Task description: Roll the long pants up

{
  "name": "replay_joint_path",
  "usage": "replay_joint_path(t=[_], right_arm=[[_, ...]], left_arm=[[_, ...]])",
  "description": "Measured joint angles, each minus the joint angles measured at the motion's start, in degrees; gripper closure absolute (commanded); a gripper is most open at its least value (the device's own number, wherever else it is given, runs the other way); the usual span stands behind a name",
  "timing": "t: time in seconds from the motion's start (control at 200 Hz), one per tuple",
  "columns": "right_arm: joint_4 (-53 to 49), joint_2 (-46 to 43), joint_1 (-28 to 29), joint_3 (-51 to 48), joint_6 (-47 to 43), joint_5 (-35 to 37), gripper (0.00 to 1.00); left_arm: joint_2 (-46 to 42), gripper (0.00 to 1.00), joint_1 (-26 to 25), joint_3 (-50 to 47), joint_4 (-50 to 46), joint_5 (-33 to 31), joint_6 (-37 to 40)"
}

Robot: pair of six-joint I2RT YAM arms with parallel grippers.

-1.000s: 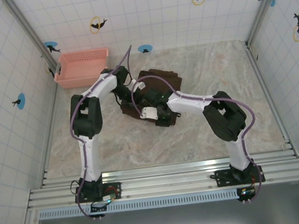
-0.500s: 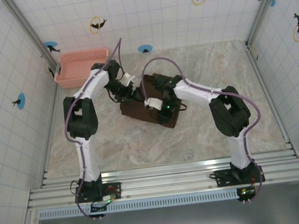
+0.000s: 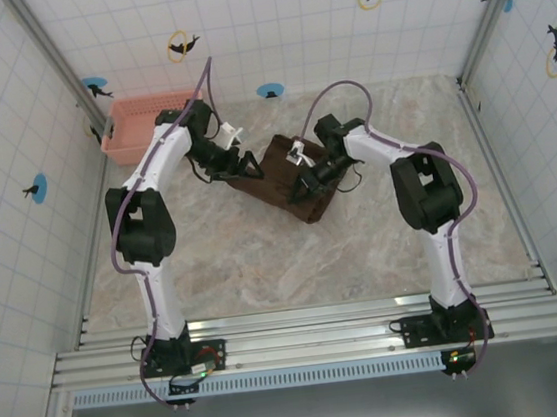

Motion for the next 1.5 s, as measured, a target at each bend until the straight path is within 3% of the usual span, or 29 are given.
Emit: replay_joint_path(t=[0.46,0.696,1.161,1.371,1.501], right_arm=[[2.7,0.1,-6.2,0.4,6.0,-3.2,1.0],[3.3,0.1,-6.3,0.2,6.0,-3.7,1.0],[4.2,0.1,-6.8,0.0,6.2,-3.8,1.0],[4.0,0.2,-6.9,0.0,5.9,-4.0,1.0],[3.8,0.2,-7.0,0.0,5.6,-4.2,1.0]], left_arm=[[2.2,0.03,-2.0,1.4,7.7,0.5,-8.0],[9.7,0.03,-5.4,7.6,9.2,-0.2,-11.7],[25.6,0.03,-6.4,27.5,14.3,2.2,-23.6],[28.9,0.11,-7.7,30.5,14.1,3.1,-23.8],[28.9,0.22,-7.8,29.7,13.9,2.8,-23.2]])
